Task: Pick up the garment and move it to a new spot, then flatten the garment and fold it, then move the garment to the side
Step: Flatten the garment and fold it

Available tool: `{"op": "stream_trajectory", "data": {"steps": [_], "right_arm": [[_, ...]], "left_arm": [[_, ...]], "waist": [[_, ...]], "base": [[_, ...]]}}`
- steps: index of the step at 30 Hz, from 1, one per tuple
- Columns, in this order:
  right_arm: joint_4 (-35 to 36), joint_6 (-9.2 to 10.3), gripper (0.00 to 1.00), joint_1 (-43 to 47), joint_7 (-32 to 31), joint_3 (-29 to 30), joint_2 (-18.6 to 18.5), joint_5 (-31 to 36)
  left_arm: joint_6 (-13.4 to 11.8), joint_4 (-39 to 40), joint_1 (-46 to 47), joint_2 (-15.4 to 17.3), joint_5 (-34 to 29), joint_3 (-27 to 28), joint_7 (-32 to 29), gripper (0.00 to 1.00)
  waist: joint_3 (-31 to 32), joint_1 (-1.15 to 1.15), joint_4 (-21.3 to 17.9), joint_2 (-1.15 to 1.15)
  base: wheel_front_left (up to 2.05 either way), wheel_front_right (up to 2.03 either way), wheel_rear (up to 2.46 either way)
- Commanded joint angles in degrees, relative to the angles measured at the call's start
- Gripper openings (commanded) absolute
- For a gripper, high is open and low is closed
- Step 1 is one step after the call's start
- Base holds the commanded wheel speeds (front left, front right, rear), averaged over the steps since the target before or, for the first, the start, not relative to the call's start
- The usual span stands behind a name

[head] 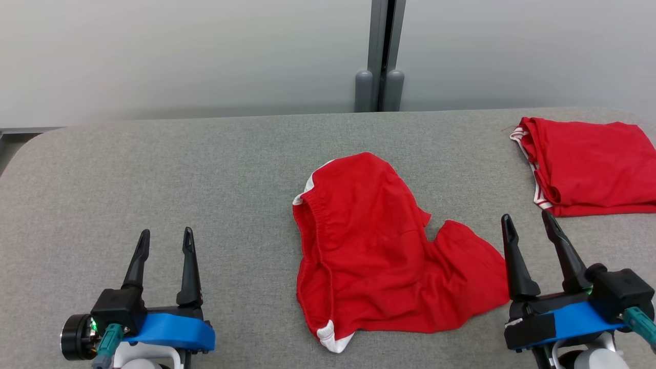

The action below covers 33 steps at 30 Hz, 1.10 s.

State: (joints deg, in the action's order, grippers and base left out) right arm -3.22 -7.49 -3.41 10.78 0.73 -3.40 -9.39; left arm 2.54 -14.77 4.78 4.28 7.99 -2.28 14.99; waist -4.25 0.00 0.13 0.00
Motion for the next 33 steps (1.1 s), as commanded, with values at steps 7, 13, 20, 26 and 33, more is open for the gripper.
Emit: {"op": "stream_trajectory", "data": {"steps": [7, 13, 20, 26, 33], "right_arm": [[-2.7, -0.01, 1.00, -0.9, 1.3, -0.7, 0.4, 0.6], [-4.1, -0.01, 1.00, -1.3, 1.4, -0.5, 0.5, 0.8], [-4.7, -0.01, 1.00, -1.6, 1.3, -0.9, 0.5, 0.6], [-5.3, -0.01, 1.00, -1.4, 1.3, -0.7, 0.5, 0.4], [-5.6, -0.01, 1.00, -1.7, 1.4, -0.3, 0.5, 0.4]], "left_arm": [[0.0, 0.5, -0.3, 0.5, -0.9, -0.2, 0.3, 1.00], [2.1, 0.4, 2.2, 0.1, -2.3, -5.5, -0.3, 1.00], [4.4, -1.1, 4.2, -0.4, -3.3, -16.6, -3.6, 1.00], [5.0, -3.3, 3.6, 0.4, -2.4, -24.2, -6.5, 1.00], [4.9, -5.3, 2.8, 2.4, -0.6, -29.3, -8.7, 1.00]], "waist": [[-0.1, 0.00, -0.1, 0.00], [-0.3, 0.00, -0.3, 0.00], [-0.6, 0.00, -1.0, 0.00], [-1.1, 0.00, -1.7, 0.00], [-2.2, 0.00, -2.4, 0.00]], "base": [[0.00, 0.00, 0.00], [0.00, 0.00, 0.00], [0.00, 0.00, 0.00], [0.00, 0.00, 0.00], [0.00, 0.00, 0.00]]}}
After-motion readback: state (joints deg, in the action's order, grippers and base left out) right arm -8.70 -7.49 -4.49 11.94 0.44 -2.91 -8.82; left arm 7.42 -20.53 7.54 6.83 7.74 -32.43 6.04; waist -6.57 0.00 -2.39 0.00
